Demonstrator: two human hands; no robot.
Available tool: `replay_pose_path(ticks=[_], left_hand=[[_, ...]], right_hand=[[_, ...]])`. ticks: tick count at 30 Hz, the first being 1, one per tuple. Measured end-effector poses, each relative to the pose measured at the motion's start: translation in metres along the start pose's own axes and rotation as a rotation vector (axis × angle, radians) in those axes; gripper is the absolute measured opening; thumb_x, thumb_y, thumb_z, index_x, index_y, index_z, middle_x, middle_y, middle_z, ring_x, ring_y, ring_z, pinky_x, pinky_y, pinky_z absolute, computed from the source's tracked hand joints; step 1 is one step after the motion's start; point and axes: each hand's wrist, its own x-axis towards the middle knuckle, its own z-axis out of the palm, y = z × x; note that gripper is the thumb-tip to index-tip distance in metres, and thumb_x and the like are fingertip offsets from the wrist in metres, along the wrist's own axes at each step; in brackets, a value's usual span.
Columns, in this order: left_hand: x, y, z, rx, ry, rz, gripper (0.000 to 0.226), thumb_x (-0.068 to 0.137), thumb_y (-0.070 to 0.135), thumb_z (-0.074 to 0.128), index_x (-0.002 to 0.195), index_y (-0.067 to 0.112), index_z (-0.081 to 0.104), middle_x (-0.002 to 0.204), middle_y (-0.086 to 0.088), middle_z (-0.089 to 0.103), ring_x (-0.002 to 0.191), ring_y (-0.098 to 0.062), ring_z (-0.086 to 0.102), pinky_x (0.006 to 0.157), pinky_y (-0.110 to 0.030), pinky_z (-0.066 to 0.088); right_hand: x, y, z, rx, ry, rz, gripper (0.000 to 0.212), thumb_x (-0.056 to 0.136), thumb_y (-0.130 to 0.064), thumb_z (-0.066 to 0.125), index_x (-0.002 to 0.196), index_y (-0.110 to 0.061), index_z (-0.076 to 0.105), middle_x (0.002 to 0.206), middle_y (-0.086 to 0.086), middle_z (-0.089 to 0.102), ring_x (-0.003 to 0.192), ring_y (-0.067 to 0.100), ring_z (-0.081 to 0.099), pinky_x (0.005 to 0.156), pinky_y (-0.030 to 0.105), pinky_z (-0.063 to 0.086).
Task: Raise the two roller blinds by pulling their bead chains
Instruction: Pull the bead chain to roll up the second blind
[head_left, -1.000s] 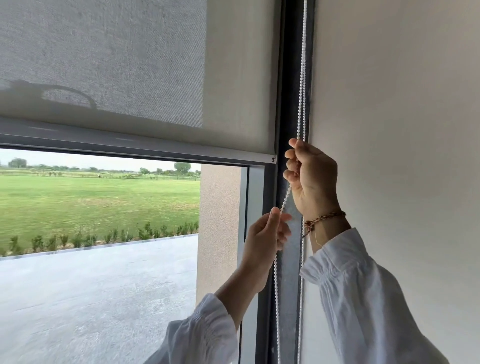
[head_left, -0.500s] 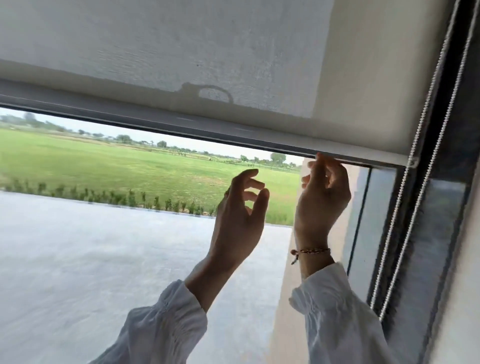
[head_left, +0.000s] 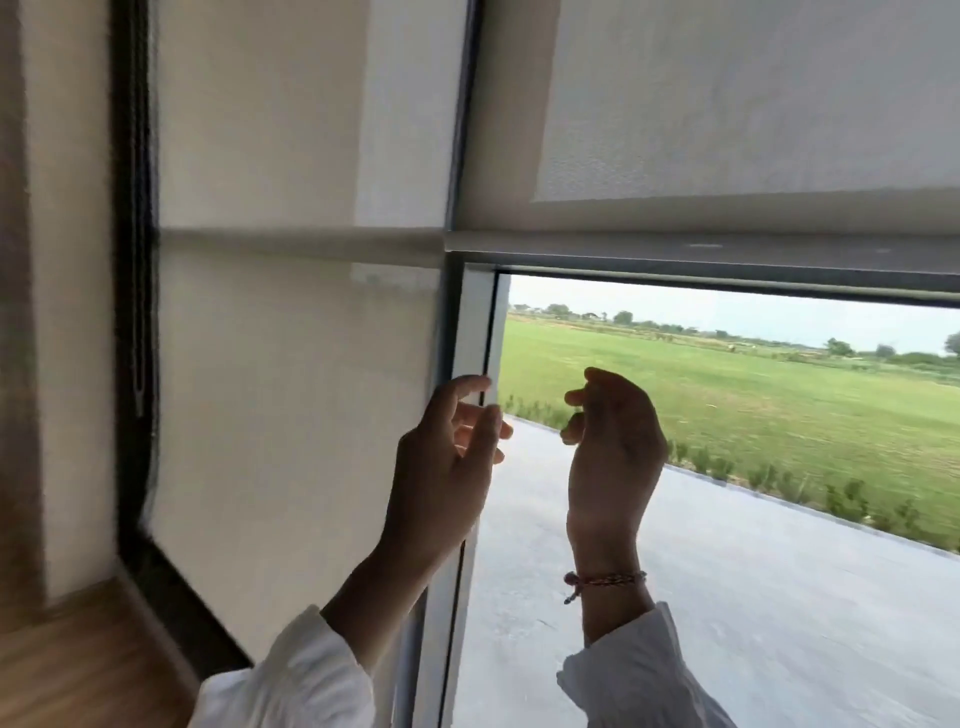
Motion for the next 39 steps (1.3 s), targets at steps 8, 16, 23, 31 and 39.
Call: replay_pose_path(ticks=[8,16,23,31,39], left_hand=[[0.059,-0.17,-0.19,0.301,0.214,-0.097,0.025,0.082,0.046,0.048,0.106,0.04,0.051,0.093,0.014,0.065,0.072,-0.004,0.065,0.065,-0.019,0.051],[0.133,-0.332,-0.315,0.368,0.278,-0.164,0.018,0.086,0.049,0.052,0.104,0.047,0.053,0.091,0.018,0.065,0.078,-0.007,0.066,0.074,-0.041,0.057],[0.195,-0.459,-0.395,0.381,0.323,-0.275,0.019,0.079,0.039,0.05,0.096,0.044,0.055,0.083,0.011,0.069,0.066,-0.007,0.066,0.061,-0.011,0.048],[0.3,-0.617,-0.506,0.439,0.277,-0.264,0.022,0.08,0.041,0.05,0.102,0.039,0.055,0.083,0.009,0.068,0.066,-0.003,0.064,0.06,-0.012,0.049],[0.411,-0.778,-0.586,0.429,0.209,-0.333,0.028,0.085,0.033,0.051,0.112,0.022,0.055,0.092,0.002,0.068,0.075,-0.014,0.066,0.069,-0.021,0.051]], right_hand=[[-0.069,0.128,0.216,-0.193,-0.349,0.048,0.014,0.088,-0.019,0.058,0.101,-0.019,0.064,0.092,0.0,0.067,0.078,-0.001,0.059,0.066,0.01,0.042],[-0.104,0.255,0.406,-0.361,-0.819,0.094,0.03,0.086,-0.039,0.056,0.111,-0.021,0.059,0.104,-0.001,0.064,0.085,0.014,0.062,0.076,0.028,0.049],[-0.117,0.35,0.555,-0.234,-0.897,0.158,0.023,0.087,-0.035,0.057,0.105,-0.02,0.06,0.098,-0.003,0.066,0.079,0.011,0.063,0.076,0.03,0.051],[-0.147,0.455,0.753,0.082,-0.758,0.397,0.016,0.087,-0.041,0.054,0.09,-0.028,0.063,0.082,-0.009,0.07,0.075,0.002,0.064,0.064,0.014,0.047],[-0.162,0.547,0.948,0.13,-0.688,0.484,0.014,0.089,-0.032,0.056,0.08,-0.027,0.065,0.075,-0.004,0.071,0.069,0.012,0.063,0.068,0.035,0.053]])
